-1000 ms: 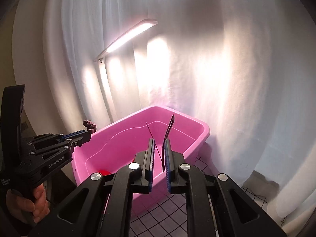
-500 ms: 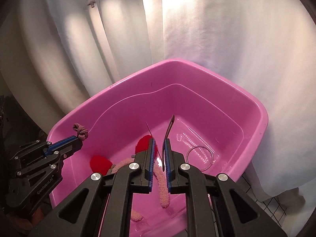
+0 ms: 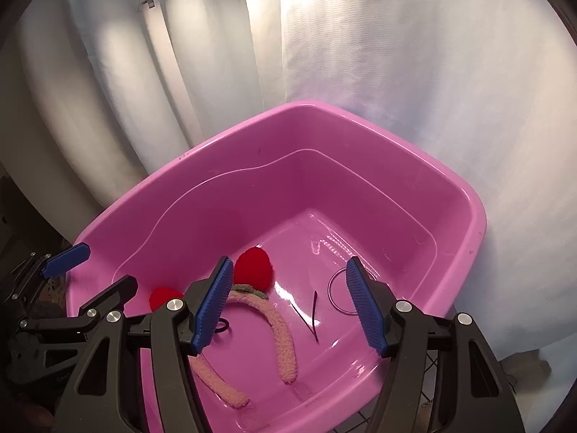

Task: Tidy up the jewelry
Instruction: 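Open both tools to release hair tie and hairpin into the tub, then move both tools back to the table and reach the right tool to the black watch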

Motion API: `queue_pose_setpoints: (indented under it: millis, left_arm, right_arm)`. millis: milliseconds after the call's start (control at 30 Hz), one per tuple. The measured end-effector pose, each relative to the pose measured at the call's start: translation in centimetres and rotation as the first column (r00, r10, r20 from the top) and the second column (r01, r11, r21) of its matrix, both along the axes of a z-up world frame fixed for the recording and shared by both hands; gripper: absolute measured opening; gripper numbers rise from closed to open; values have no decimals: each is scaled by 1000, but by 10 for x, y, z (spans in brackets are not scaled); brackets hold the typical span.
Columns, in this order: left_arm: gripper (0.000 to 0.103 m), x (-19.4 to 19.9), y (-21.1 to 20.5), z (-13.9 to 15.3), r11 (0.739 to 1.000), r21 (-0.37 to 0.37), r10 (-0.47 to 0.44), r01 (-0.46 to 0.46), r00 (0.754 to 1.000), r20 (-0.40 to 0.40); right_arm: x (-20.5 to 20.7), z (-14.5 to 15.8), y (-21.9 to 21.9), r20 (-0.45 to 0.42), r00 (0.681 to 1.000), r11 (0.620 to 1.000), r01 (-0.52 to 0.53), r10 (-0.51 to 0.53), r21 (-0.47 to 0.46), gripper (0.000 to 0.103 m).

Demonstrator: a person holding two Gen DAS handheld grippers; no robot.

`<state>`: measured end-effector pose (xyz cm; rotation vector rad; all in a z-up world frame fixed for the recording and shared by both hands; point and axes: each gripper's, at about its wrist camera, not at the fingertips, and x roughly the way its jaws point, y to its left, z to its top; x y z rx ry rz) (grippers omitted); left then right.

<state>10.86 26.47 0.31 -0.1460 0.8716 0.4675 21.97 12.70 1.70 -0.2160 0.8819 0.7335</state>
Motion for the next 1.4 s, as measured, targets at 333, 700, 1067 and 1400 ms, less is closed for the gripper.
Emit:
queue_pose_setpoints:
  millis: [333, 700, 1067, 1400]
  left_arm:
    - [80, -8, -2, 6, 1000, -1, 16, -16, 1000, -4]
    - [84, -38, -35, 33, 999, -16, -44, 46, 993, 107]
    - [89, -63, -129, 41, 971, -23, -232, 240, 955, 187]
    - [90, -70, -239, 17, 894, -45, -435, 446, 887, 153]
  right_arm:
    - [-12, 12, -16, 5, 1000, 998, 12, -13, 62, 62]
    - [-72, 35, -86, 55, 992, 969, 102, -117, 226, 62]
    - [-156, 14, -227, 104, 939, 934, 307, -329, 185, 63]
    - [-221, -37, -360, 50, 838, 838, 538, -544, 90, 63]
